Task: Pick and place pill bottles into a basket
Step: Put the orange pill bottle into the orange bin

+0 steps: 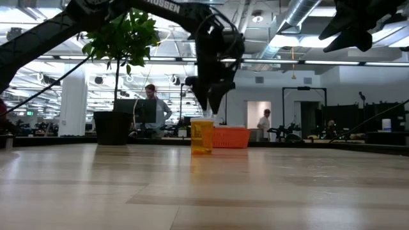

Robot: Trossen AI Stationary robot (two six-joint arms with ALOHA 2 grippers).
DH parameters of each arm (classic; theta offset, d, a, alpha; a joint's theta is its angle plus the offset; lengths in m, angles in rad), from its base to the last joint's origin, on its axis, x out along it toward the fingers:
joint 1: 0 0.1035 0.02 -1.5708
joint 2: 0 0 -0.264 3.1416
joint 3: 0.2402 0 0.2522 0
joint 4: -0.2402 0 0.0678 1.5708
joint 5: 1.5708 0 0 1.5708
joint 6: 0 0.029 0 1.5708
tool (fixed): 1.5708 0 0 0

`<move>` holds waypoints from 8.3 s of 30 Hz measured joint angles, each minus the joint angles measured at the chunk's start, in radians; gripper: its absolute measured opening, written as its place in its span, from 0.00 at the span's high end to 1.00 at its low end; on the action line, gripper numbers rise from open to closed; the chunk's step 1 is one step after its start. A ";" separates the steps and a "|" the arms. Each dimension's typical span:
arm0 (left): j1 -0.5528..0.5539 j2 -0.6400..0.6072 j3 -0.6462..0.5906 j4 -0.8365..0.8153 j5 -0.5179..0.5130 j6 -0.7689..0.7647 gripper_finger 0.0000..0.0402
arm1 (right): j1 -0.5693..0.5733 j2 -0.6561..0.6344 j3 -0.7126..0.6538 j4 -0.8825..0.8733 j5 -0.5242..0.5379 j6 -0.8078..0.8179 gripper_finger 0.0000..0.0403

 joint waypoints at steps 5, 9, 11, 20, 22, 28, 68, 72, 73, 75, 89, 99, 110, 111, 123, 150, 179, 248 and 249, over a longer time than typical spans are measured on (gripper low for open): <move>-0.042 0.000 0.073 -0.142 0.054 0.045 0.35 | 0.000 0.000 0.000 0.000 0.000 -0.003 0.42; -0.076 0.000 0.117 -0.245 0.133 0.058 0.35 | 0.000 0.000 0.000 0.000 0.000 -0.005 0.42; -0.093 0.000 0.138 -0.291 0.190 0.058 0.35 | 0.000 0.000 0.000 0.000 0.000 -0.005 0.42; -0.183 -0.010 0.138 -0.413 0.404 0.006 0.35 | 0.003 0.000 0.000 0.000 -0.021 -0.005 0.42; -0.210 -0.009 0.137 -0.413 0.445 -0.001 0.35 | 0.003 0.000 0.000 0.000 -0.029 -0.005 0.42; -0.295 -0.009 0.137 -0.402 0.450 -0.028 0.35 | 0.003 0.000 0.000 0.000 -0.030 -0.005 0.42; -0.322 -0.006 0.089 -0.323 0.458 0.134 0.35 | 0.003 0.000 0.000 -0.045 -0.029 -0.033 0.42; -0.321 0.001 0.089 -0.321 0.464 0.129 0.35 | 0.003 0.000 0.000 -0.046 -0.029 -0.033 0.42; -0.321 0.001 0.089 -0.322 0.465 0.129 0.35 | 0.003 0.000 0.000 -0.046 -0.028 -0.033 0.42; -0.321 0.001 0.089 -0.325 0.463 0.139 0.35 | 0.003 0.000 0.000 -0.046 -0.028 -0.033 0.42; -0.327 0.001 0.044 -0.344 0.485 0.142 0.20 | 0.003 0.000 0.000 -0.045 -0.026 -0.032 0.42; -0.323 0.001 0.037 -0.342 0.469 0.198 0.13 | 0.003 0.000 0.000 -0.045 -0.026 -0.032 0.42; -0.311 0.001 0.037 -0.287 0.456 0.244 0.13 | 0.003 0.000 0.000 -0.045 -0.026 -0.032 0.42; -0.311 0.001 0.037 -0.288 0.449 0.243 0.13 | 0.003 0.000 0.000 -0.045 -0.026 -0.031 0.42; -0.329 -0.003 0.036 -0.300 0.333 0.138 0.13 | 0.003 0.000 0.000 -0.045 -0.026 -0.029 0.42; -0.419 -0.426 -0.542 0.106 0.192 -0.097 0.13 | 0.002 0.000 0.000 -0.038 -0.026 -0.025 0.42; -0.349 -0.327 -0.578 0.294 0.381 0.068 0.13 | -0.002 0.000 0.000 -0.044 -0.026 -0.022 0.42; -0.293 -0.276 -0.588 0.258 0.382 0.190 0.32 | -0.006 0.000 0.000 -0.045 -0.026 -0.014 0.42; -0.293 -0.275 -0.588 0.258 0.381 0.191 0.34 | -0.006 0.000 0.000 -0.045 -0.026 -0.014 0.42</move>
